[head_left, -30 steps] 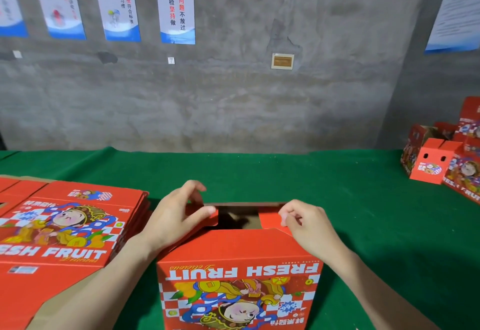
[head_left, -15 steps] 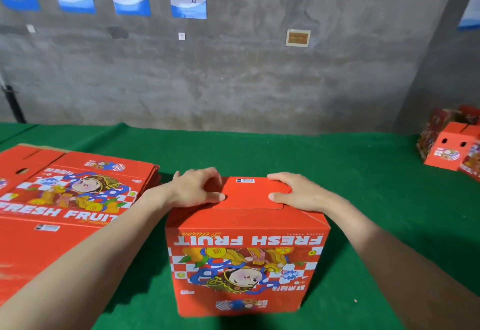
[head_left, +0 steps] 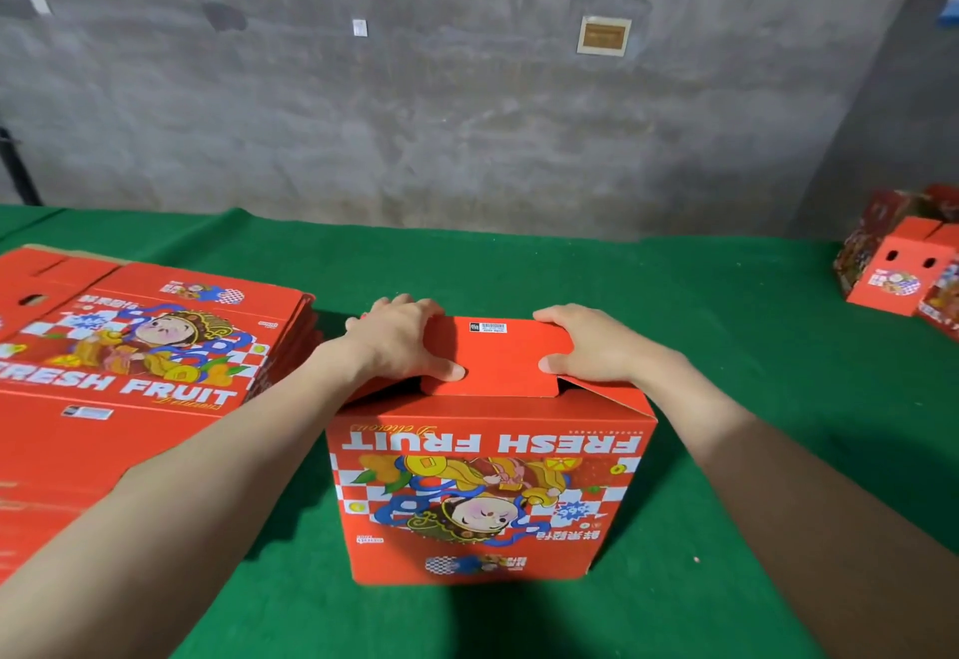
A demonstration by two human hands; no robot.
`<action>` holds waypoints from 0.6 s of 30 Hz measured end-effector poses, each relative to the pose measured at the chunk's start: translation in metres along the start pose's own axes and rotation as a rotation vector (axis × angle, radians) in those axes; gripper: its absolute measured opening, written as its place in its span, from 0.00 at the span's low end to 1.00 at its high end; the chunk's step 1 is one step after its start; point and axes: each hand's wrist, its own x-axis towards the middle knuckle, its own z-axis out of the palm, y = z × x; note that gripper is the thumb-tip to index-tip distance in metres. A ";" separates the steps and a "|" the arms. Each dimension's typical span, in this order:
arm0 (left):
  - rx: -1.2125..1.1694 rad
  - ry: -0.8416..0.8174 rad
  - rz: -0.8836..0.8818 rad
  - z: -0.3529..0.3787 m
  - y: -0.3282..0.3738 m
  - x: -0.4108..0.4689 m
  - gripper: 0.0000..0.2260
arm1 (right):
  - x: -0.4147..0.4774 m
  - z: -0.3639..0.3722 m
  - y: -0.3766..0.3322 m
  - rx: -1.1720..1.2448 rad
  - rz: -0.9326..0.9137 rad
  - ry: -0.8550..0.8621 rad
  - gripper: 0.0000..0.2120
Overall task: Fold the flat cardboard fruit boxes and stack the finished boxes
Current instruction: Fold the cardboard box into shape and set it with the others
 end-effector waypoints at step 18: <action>-0.489 0.154 0.019 -0.015 -0.018 -0.007 0.26 | -0.007 0.011 0.011 0.214 -0.015 0.148 0.22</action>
